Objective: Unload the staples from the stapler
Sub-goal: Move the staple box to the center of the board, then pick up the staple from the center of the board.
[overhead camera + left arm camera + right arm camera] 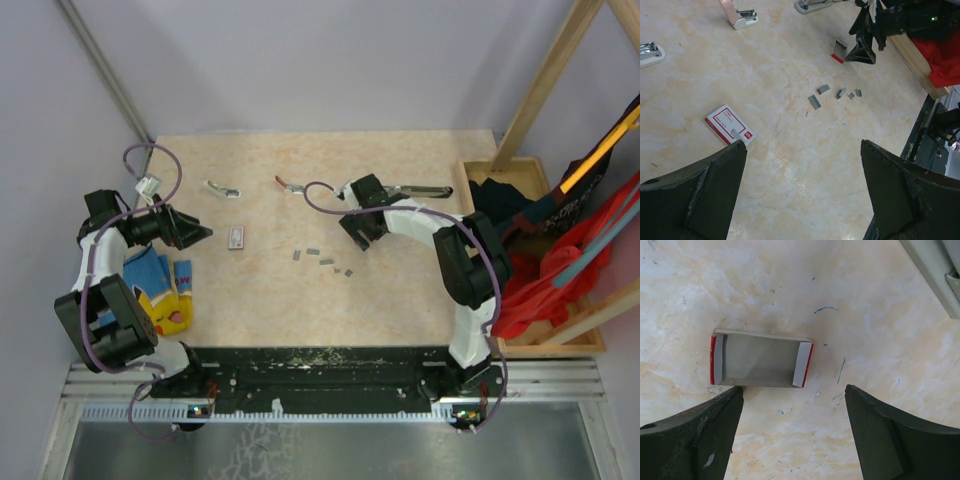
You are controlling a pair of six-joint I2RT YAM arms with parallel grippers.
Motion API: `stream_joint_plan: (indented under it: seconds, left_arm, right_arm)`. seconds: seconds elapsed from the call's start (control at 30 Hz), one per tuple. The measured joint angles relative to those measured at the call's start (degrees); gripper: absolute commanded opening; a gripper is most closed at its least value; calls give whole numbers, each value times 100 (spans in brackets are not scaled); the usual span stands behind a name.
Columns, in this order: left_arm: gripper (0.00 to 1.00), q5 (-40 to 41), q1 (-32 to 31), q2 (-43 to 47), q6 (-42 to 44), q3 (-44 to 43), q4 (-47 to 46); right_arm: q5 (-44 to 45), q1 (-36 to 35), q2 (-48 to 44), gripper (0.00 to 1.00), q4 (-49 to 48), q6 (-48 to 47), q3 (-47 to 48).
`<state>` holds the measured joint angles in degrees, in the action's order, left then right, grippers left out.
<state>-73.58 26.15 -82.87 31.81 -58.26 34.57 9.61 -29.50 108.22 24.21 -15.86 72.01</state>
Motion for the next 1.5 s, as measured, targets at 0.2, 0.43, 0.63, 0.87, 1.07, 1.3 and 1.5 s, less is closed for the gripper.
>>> stream_joint_plan:
  seconds: [0.2,0.43,0.63,0.87,1.07,1.3,1.5]
  left_arm:
    - [100,-28,2,-22,9,0,17]
    - [100,-57,28,-37,37,0,37]
    - [100,-61,35,-42,46,0,44]
    - [100,-61,37,-66,59,0,46]
    - [100,-57,37,-63,59,0,44]
    - [100,-15,42,-63,59,0,39]
    - [100,11,70,-63,57,0,35]
  right_arm:
    - [39,-13,22,84,-59,4,11]
    - [103,-13,22,85,-63,2,11]
    - [105,-13,15,95,44,20,81]
    - [-540,-13,-197,96,667,249,765]
    - [-1038,-334,-212,96,848,446,1644]
    - [-1012,-1377,-74,96,793,446,1908]
    - [-678,-1954,306,97,597,245,1910]
